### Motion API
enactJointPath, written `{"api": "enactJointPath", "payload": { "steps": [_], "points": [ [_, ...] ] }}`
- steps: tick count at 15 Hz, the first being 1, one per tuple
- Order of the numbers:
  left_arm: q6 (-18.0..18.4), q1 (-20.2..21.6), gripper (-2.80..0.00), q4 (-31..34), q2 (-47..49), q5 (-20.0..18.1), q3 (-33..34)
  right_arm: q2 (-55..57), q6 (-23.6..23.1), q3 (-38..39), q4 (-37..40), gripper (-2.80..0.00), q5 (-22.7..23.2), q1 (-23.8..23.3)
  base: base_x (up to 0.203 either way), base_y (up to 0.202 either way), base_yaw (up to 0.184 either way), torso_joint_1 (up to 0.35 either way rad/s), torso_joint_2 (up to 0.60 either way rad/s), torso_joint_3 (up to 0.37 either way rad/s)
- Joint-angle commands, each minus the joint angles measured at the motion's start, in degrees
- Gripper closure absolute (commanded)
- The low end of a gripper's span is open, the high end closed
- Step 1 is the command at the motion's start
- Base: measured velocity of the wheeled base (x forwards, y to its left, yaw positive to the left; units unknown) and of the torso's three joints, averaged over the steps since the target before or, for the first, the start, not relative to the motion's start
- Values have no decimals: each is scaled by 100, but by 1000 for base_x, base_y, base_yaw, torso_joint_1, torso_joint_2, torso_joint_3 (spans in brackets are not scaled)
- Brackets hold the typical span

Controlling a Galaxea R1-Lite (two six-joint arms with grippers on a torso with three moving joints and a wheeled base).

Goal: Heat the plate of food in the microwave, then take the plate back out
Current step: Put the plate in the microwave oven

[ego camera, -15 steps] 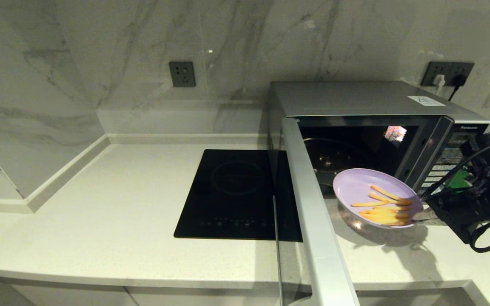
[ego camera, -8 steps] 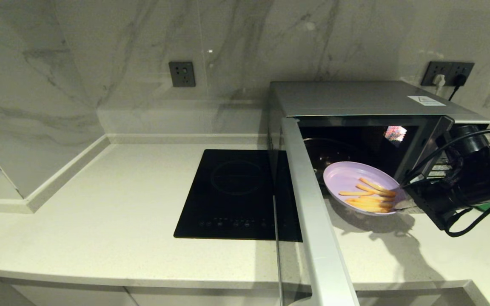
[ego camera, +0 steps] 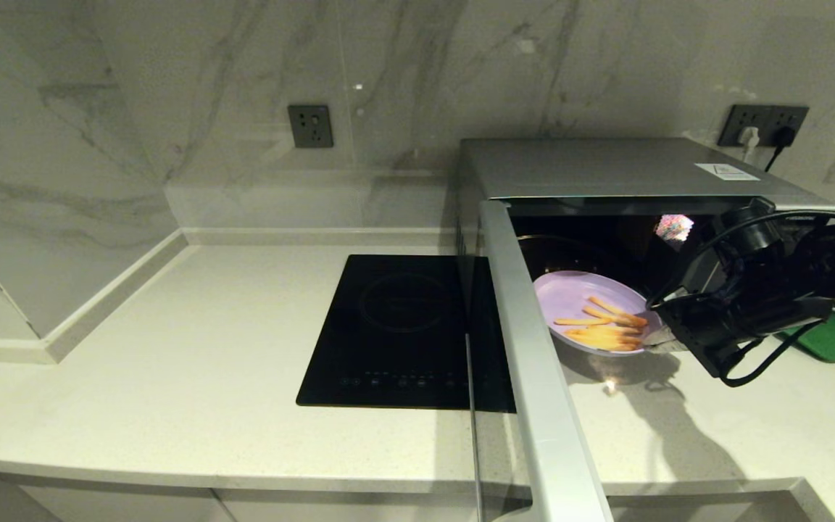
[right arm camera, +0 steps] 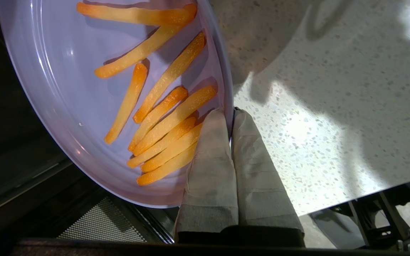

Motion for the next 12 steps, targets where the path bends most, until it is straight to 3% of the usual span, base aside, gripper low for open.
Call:
{"api": "enactJointPath", "payload": {
  "steps": [1, 12],
  "points": [
    [-3, 0, 0, -1, 0, 2, 1, 161, 35, -168, 14, 0, -4, 5, 0, 0, 0, 0, 0, 0],
    [-3, 0, 0, -1, 0, 2, 1, 709, 66, -1119, 341, 0, -152, 58, 0, 0, 0, 0, 0, 0]
  ]
}}
